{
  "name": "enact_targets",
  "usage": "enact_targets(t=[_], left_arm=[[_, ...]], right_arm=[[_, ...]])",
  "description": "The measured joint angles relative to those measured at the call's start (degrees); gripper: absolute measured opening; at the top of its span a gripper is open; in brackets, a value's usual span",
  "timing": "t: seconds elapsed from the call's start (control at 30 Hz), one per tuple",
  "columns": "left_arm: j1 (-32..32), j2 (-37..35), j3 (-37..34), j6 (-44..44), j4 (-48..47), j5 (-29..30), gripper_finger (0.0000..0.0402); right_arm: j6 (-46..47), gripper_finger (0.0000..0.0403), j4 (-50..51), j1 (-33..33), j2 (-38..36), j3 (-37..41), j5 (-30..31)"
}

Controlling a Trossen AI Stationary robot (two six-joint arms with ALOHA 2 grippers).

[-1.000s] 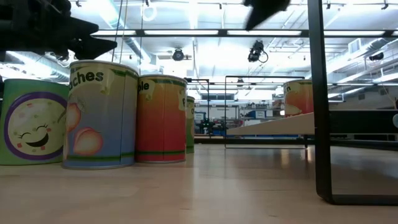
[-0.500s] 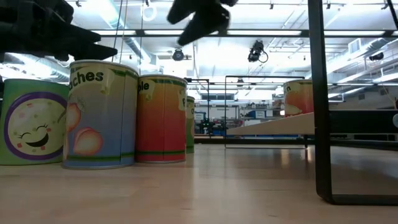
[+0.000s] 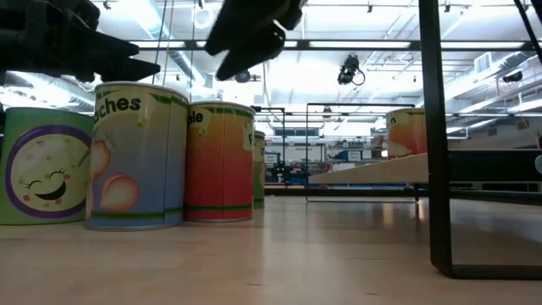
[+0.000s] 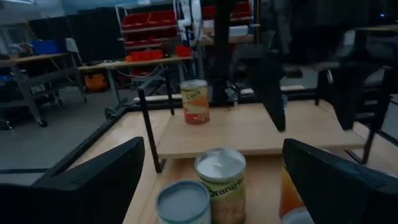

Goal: Pick and place cans onto a shelf
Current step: Put the canned pineapple can on the shelf

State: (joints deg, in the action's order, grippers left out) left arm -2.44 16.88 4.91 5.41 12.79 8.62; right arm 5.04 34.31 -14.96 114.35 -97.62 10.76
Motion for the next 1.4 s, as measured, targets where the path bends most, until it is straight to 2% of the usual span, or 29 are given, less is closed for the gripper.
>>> enact_targets(t=[0.2,0.33,0.63,0.93,1.2,1.4], left_arm=[[0.02,-0.01,0.02,0.20,0.13,2.97,0.0386],[0.02,0.00,0.02,0.13,0.12,2.98,0.0386],[0.02,0.00,0.02,-0.26,-0.08,2.98,0.0386],[0.02,0.03,0.02,0.22,-0.10,4.42,0.0386],[0.02,0.03,0.02,0.19,-0.12,4.68,0.0386],[0.02,0.03,0.02,0.14,-0.12,4.68,0.0386]], right_arm=[[-3.89,0.0399,1.12,0.11,1.40,0.14,0.37],[-5.76,0.0398,2.68,0.36,1.15,0.02,4.42],[-5.03,0.0397,0.68,2.62,1.97,0.10,-2.34],[-5.03,0.0393,3.40,0.55,1.74,0.06,-1.92],[-4.87,0.0386,12.00,-0.80,1.26,0.09,-1.33],[-5.81,0.0386,9.32,-1.44,1.96,1.67,1.26]])
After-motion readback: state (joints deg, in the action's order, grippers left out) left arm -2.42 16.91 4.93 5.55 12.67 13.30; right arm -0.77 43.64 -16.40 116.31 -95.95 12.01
